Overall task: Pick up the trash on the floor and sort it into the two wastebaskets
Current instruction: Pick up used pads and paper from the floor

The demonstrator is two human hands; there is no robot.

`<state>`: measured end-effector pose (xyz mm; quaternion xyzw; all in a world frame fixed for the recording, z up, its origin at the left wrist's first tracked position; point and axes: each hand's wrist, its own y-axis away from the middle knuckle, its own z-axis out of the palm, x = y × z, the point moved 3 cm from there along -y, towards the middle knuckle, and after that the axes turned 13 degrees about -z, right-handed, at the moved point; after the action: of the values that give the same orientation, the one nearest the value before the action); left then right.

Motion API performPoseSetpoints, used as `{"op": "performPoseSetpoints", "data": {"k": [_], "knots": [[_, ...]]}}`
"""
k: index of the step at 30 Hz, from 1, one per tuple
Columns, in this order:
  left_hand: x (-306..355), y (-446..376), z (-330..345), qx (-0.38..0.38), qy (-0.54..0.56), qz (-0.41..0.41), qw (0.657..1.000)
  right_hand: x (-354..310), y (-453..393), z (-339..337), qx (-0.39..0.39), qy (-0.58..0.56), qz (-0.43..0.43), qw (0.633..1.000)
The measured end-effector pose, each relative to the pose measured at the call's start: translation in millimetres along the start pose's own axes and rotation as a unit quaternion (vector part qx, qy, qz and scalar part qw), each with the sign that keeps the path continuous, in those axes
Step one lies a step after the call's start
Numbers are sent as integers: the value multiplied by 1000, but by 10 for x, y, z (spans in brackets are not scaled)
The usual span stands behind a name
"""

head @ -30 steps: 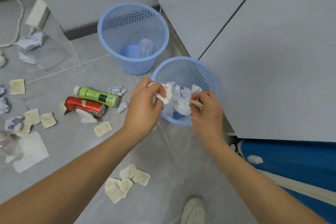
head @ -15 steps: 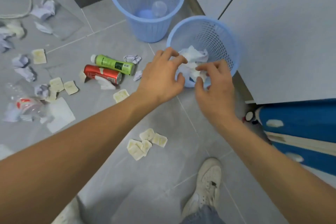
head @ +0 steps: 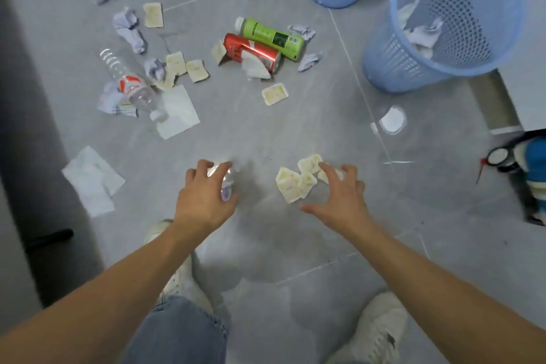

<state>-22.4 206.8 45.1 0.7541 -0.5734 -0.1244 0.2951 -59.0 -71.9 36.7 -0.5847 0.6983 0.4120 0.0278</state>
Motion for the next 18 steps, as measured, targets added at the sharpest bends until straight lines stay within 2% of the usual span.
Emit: {"op": "performPoseSetpoints", "data": {"k": [4,8,12,18], "knots": [[-257,-191,439,-23,-5,-33,999,154,-370,398,8,30,23,999],[-301,-321,787,-15,-6,3,1000,142,-628,685,30,109,18,993],[-423,-411,1036,-3,11,44,999,179,-739,893,88,141,-33,986],[-453,-474,1116,8,27,77,997,254,-768,1046,111,131,-126,977]]}}
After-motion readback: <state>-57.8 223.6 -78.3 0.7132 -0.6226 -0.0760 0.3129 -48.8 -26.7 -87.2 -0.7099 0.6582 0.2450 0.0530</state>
